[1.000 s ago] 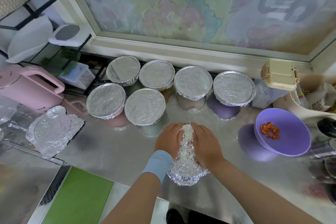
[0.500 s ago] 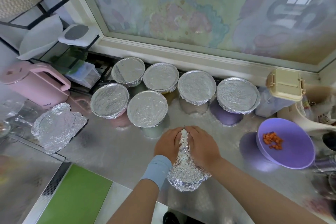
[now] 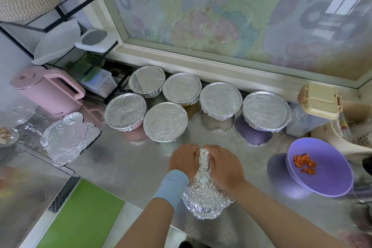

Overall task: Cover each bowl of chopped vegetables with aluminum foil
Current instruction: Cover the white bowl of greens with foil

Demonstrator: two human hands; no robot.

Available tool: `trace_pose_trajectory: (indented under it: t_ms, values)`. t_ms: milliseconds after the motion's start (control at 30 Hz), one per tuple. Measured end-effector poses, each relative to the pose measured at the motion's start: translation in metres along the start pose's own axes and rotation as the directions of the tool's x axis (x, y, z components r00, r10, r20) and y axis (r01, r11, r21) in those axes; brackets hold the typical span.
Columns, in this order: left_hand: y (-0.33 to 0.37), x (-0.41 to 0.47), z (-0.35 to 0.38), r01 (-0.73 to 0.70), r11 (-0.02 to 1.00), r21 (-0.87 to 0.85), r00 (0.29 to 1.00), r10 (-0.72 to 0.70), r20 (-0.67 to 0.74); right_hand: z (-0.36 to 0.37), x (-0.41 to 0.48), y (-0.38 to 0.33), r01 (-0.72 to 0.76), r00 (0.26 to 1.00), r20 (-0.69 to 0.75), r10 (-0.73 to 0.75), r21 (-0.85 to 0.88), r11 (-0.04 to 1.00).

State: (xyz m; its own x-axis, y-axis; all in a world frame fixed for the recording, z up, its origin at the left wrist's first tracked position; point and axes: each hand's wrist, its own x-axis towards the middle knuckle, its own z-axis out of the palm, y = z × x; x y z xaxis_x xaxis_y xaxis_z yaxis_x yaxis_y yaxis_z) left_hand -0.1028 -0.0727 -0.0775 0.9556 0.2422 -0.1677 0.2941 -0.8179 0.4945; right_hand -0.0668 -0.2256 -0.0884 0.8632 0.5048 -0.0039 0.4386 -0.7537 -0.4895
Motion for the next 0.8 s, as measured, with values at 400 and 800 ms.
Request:
trace_pose_trajectory:
  t_ms: [400, 800]
  values:
    - [0.0, -0.001, 0.009, 0.104, 0.948, -0.301, 0.995, -0.097, 0.038, 0.005, 0.002, 0.003, -0.018, 1.0, 0.019, 0.018, -0.004, 1.0]
    - [0.006, -0.01, 0.0, 0.017, 0.994, -0.105, 0.998, -0.023, -0.05, 0.0, -0.011, 0.0, -0.053, 0.998, -0.039, 0.05, -0.068, 0.996]
